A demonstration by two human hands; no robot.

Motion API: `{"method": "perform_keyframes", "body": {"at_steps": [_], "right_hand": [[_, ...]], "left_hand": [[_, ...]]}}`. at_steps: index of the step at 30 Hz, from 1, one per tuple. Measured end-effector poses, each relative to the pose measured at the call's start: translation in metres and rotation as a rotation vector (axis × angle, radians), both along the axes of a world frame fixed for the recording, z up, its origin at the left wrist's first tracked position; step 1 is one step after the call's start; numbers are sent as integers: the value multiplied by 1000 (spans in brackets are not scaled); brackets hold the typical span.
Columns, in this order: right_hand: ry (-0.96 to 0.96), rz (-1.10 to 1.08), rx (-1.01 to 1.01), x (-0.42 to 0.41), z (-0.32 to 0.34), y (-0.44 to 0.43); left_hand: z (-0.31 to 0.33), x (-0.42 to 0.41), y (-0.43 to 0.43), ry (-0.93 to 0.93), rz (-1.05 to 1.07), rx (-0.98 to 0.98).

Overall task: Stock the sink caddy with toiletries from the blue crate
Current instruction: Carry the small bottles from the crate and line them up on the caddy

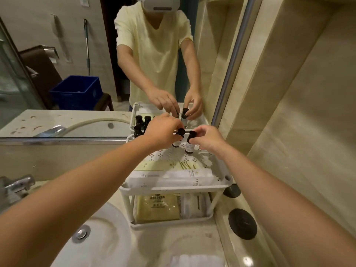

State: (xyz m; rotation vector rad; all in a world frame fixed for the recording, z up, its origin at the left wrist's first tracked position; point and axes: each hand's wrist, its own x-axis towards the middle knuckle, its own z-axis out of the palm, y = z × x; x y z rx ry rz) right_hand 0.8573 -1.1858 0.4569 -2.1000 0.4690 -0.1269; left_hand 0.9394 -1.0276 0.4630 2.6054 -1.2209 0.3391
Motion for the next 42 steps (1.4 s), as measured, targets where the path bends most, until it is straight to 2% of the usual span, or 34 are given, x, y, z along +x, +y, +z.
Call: {"method": "perform_keyframes", "body": {"at_steps": [3, 12, 23, 28, 35, 42], "right_hand": [[-29, 24, -46, 10, -6, -1], [-99, 41, -125, 38, -18, 5], [-134, 26, -124, 47, -24, 12], [-180, 36, -102, 36, -18, 16], [-313, -1, -231, 13, -11, 39], [-215, 176, -473, 2, 1, 86]], "left_hand": [[-2, 7, 3, -95, -7, 26], [-7, 17, 3, -184, 56, 128], [-15, 16, 8, -270, 128, 72], [-15, 10, 15, -254, 148, 29], [-7, -11, 39, -145, 191, -53], [2, -38, 97, -107, 324, -103]]}}
